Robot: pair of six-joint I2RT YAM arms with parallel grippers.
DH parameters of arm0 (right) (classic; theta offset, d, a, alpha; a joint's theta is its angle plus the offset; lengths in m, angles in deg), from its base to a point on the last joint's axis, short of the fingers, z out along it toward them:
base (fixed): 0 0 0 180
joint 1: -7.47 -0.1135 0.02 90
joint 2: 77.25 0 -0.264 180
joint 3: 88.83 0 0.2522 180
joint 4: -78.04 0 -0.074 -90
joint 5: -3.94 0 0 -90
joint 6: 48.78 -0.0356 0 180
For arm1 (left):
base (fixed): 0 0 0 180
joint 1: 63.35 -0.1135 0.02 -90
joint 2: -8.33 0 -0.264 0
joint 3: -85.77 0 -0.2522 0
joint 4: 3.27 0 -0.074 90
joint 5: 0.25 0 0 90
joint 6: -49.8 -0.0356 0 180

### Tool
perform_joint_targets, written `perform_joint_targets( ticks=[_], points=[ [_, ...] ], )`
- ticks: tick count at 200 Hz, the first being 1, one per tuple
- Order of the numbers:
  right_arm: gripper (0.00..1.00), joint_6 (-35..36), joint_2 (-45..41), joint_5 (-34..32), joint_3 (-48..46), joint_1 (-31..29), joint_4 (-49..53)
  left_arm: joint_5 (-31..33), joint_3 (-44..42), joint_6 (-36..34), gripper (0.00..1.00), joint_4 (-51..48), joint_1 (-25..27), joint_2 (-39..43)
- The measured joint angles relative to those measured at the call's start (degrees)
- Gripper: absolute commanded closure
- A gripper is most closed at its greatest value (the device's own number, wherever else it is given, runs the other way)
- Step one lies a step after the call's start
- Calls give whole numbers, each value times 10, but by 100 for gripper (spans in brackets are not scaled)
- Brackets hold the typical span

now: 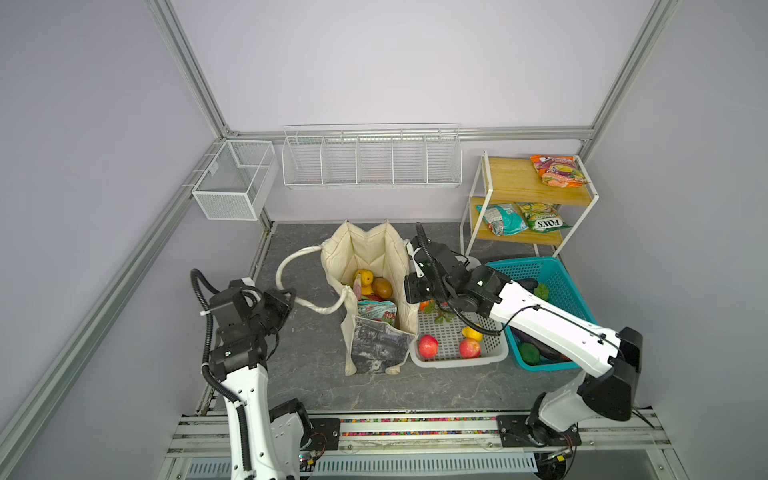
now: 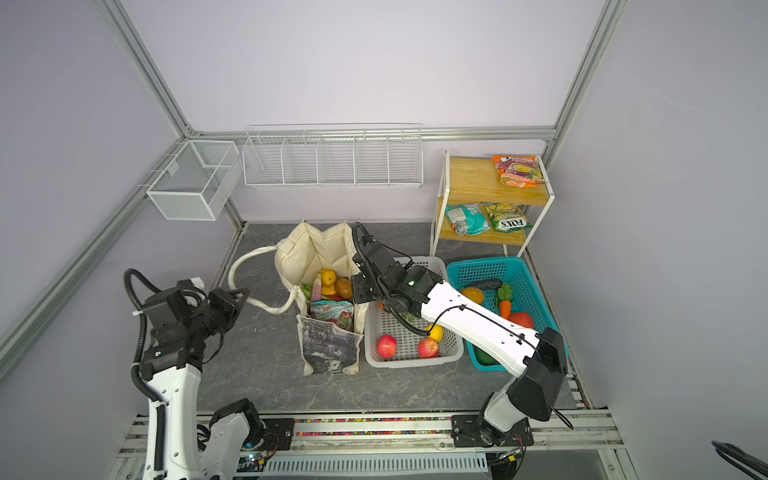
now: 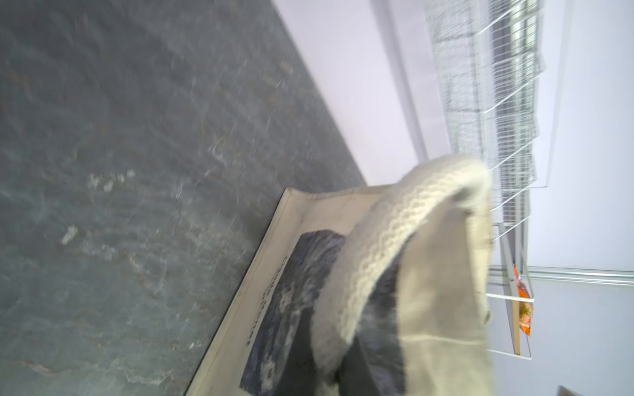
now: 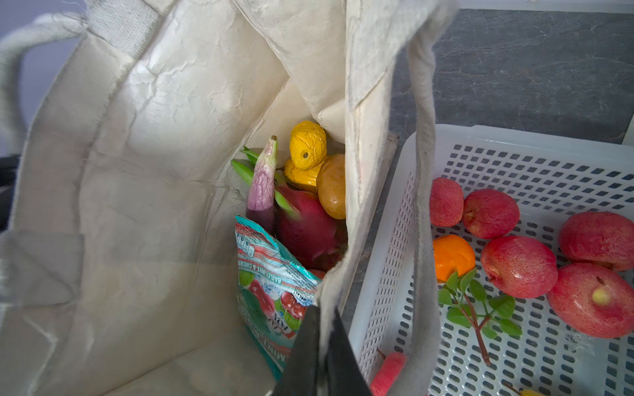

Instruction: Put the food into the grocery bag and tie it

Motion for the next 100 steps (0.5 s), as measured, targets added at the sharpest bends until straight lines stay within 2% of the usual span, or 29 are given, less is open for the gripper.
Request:
perform_joint_targets(
  ticks=[20,54,60,71,81,100],
  points=[
    [87,0,0,4,4,0,3,21,84,-20,100,-48,-9,-5],
    [81,1,0,9,17,0,4,25,148,-21,100,-75,-9,-23],
    [76,2,0,9,20,0,5,21,154,-18,100,-73,-9,-29],
    [60,1,0,9,26,0,6,12,160,-14,100,-68,-9,-39],
    [51,7,0,9,30,0,5,6,163,-10,100,-64,-9,-50],
    [39,6,0,5,37,0,8,-3,170,-10,100,-64,-9,-71]
  ],
)
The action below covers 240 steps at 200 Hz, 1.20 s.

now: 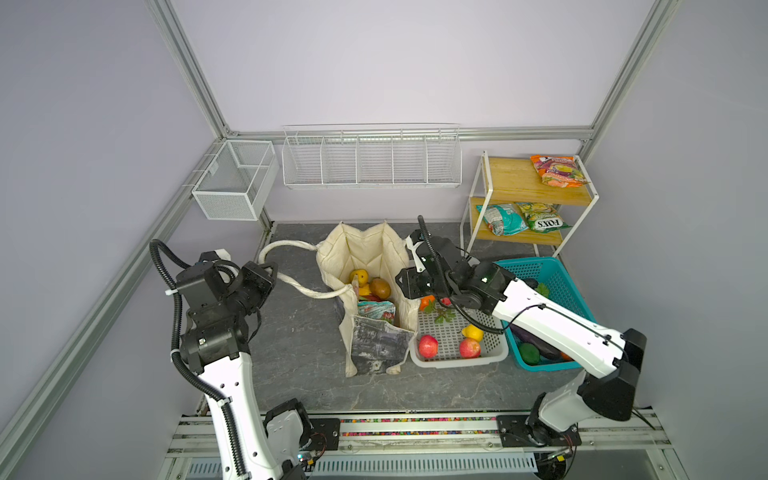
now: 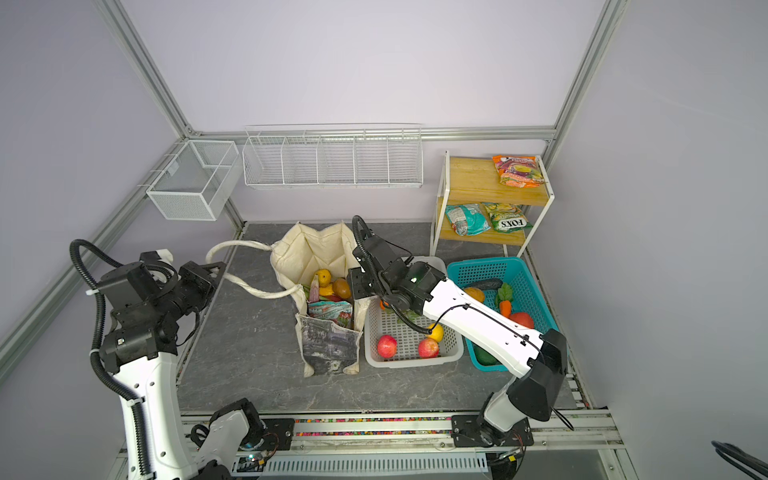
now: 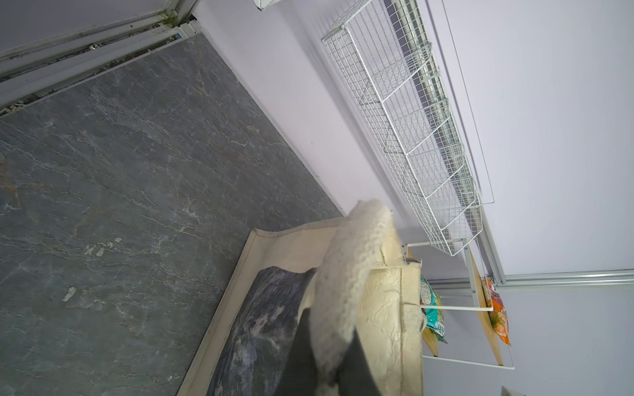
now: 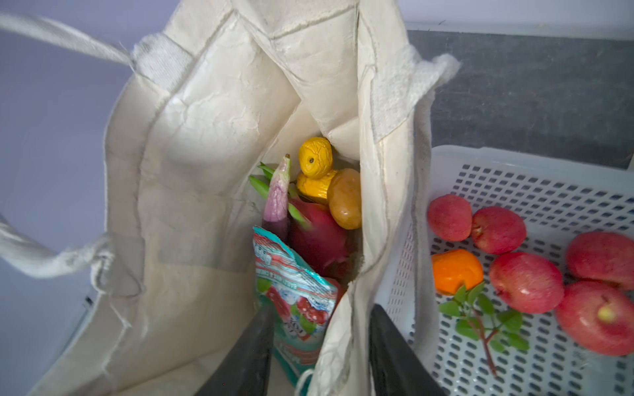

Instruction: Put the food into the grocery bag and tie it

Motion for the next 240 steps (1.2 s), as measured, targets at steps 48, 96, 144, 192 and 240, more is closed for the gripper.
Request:
perform_joint_targets(
  ticks=[48,96,144,192,240],
  points=[
    [32,-16,-42,-8,-2,57,13,-18,17,-3,100,9,0,-36],
    [33,-75,-112,56,-116,201,-17,-19,17,-10,100,14,0,-63],
    [36,-119,-59,166,-176,232,-76,-16,17,-14,100,21,0,-78],
    [39,-168,47,270,-205,242,-164,-13,17,-22,100,24,0,-83],
    [43,-190,102,337,-205,242,-225,-12,17,-27,100,24,-2,-84]
  ],
)
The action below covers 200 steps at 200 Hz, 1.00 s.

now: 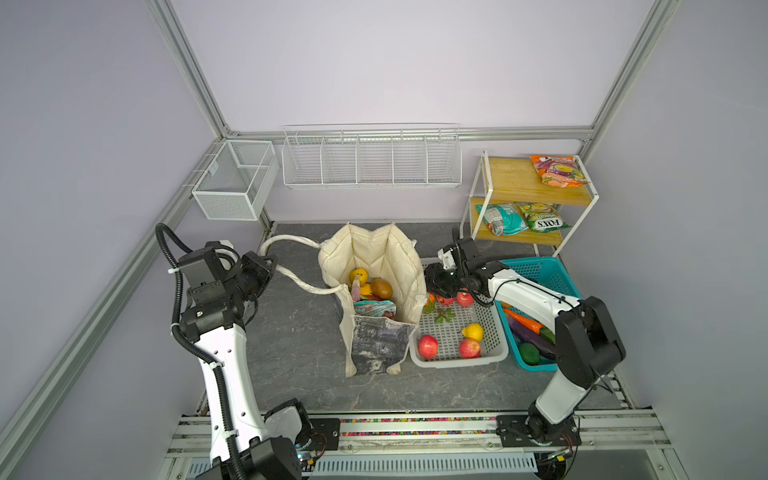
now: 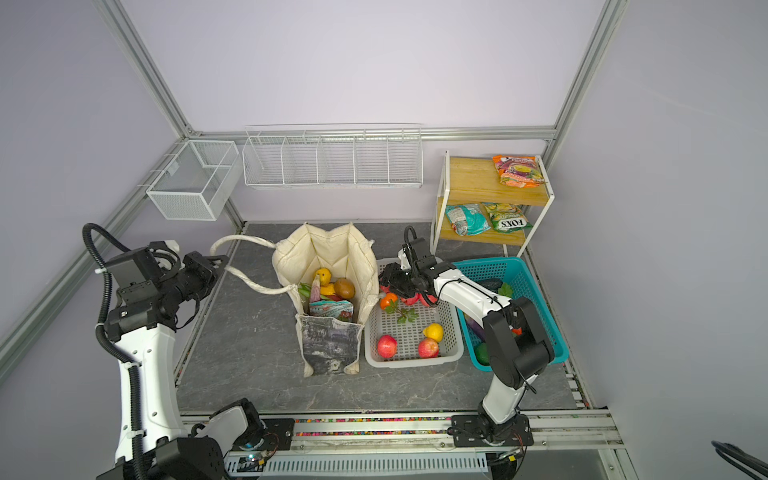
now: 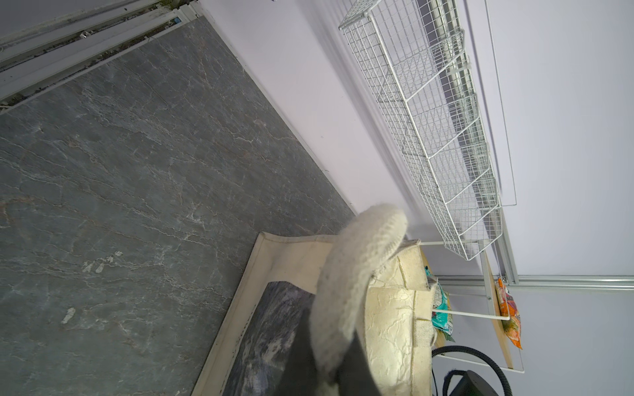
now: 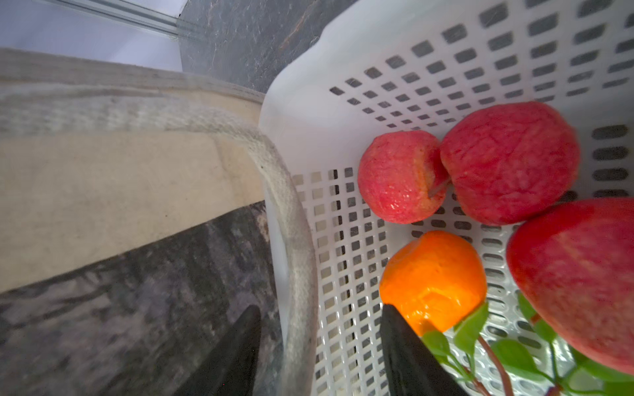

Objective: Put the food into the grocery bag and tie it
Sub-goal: 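Lift both rope handles upward above the bag with both grippers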

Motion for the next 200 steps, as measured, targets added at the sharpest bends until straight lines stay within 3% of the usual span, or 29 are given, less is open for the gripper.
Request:
perform_joint_targets(
  ticks=[119,200],
  points=[
    [51,-7,76,66,36,0,-57,1,0,-1,100,0,0,1],
    [72,-7,101,83,44,1,-83,1,0,-1,100,0,0,3]
  ],
)
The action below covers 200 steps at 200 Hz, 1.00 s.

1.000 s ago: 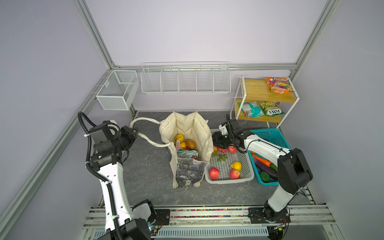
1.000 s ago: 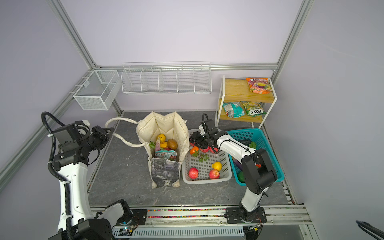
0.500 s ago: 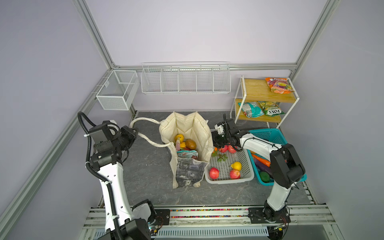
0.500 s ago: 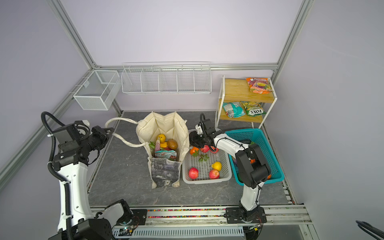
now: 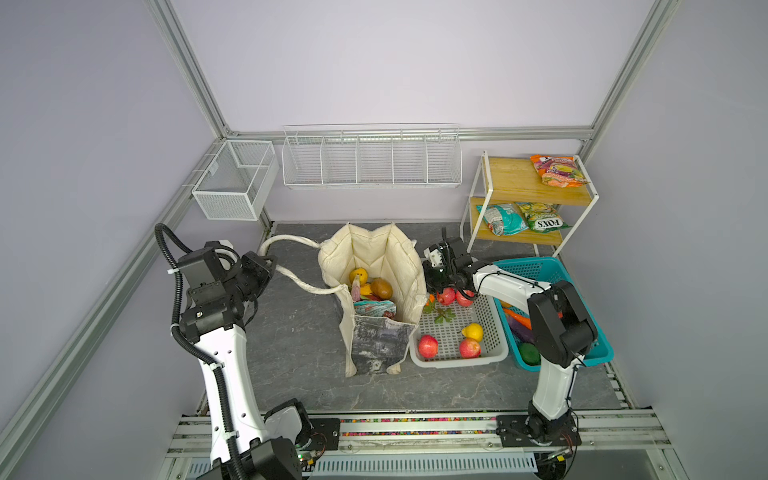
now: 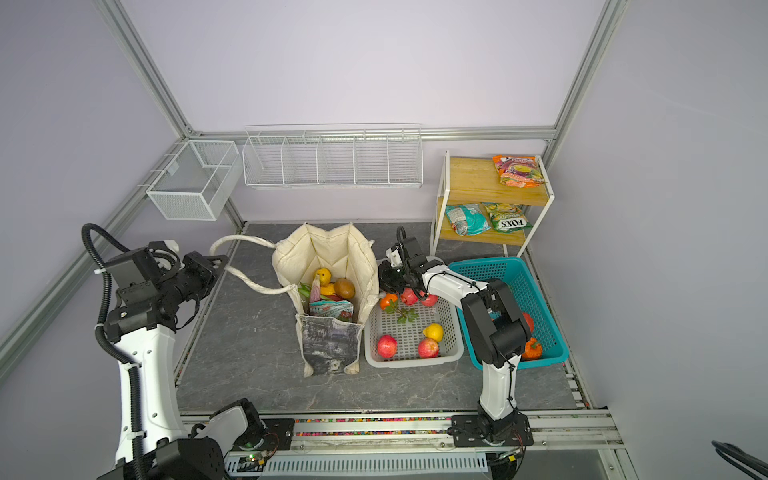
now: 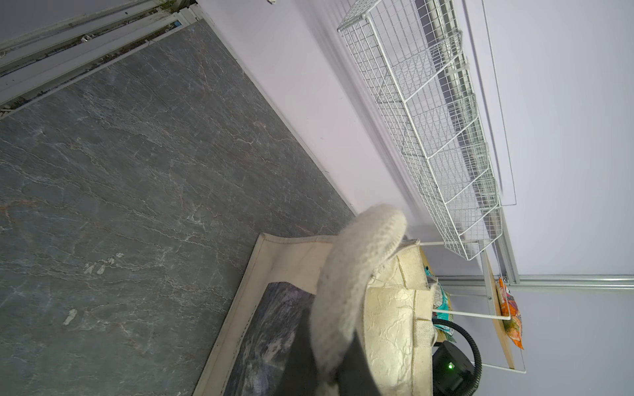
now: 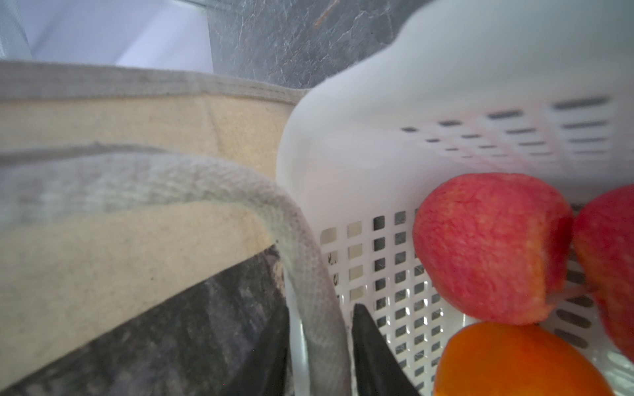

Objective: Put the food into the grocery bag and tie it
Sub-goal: 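Lift both rope handles upward above the bag with both grippers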

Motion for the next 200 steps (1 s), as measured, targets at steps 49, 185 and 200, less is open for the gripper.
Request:
perform_joint_targets(
  ticks=[49,185,200],
  points=[
    [82,2,-2,-9,0,4,-2,-2,0,0,100,0,0,0],
    [84,73,-231,-78,7,31,119,-12,18,-17,100,-9,0,-3],
    [84,73,-261,-71,21,31,123,-22,24,-20,100,-9,0,-6]
  ],
)
